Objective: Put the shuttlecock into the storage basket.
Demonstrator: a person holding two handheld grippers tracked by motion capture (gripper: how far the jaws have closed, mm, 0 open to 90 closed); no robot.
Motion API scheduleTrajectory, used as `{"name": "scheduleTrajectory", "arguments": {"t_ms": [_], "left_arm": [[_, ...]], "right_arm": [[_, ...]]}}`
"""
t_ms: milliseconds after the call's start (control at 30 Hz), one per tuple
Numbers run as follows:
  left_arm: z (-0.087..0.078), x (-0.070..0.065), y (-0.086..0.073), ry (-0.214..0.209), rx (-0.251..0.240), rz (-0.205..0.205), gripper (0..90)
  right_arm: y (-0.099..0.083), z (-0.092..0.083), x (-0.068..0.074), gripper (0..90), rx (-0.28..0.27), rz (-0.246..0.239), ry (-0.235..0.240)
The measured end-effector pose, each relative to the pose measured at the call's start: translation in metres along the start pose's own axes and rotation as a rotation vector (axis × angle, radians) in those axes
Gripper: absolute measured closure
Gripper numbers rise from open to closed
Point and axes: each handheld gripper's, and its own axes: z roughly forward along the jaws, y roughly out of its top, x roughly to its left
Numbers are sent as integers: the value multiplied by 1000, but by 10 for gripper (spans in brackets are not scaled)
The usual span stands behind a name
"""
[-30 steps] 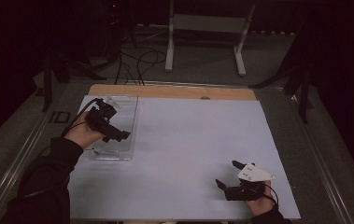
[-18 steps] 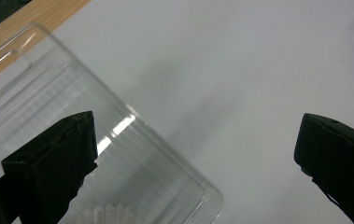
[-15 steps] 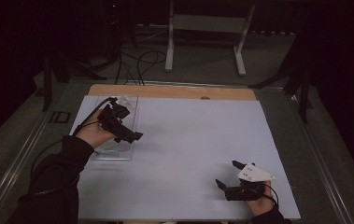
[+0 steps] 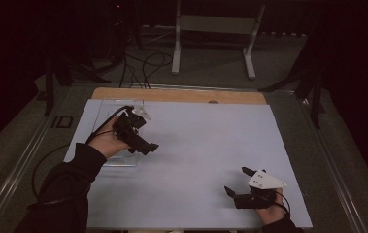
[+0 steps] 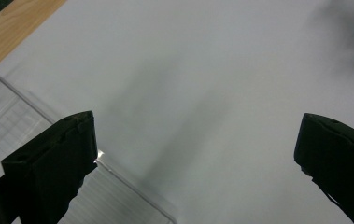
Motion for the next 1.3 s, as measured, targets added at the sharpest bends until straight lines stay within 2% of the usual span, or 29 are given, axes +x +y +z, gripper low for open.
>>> {"name": "scheduleTrajectory", "arguments": {"t_ms": [233, 433, 467, 633, 667, 800, 1067, 1300], "left_arm": [[6, -13, 4, -27, 9, 42, 1], [15, -27, 6, -71, 1, 73, 2], [18, -31, 6, -78, 0, 89, 2], [25, -39, 6, -109, 0, 103, 2], [27, -44, 5, -126, -9, 108, 2], [31, -53, 2, -146, -1, 128, 2], [38, -70, -6, -168, 0, 172, 2], [44, -78, -18, -204, -7, 187, 2]], "right_arm": [[0, 0, 0, 91, 1, -2, 0], [0, 0, 0, 91, 0, -1, 0], [0, 0, 0, 92, -1, -2, 0], [0, -1, 0, 92, -1, -4, -2], [0, -1, 0, 91, -1, -4, -4], [0, -2, -1, 91, -1, -1, -4], [1, -2, -1, 92, -3, -2, -6], [0, -2, -1, 92, -3, -2, -6]]}}
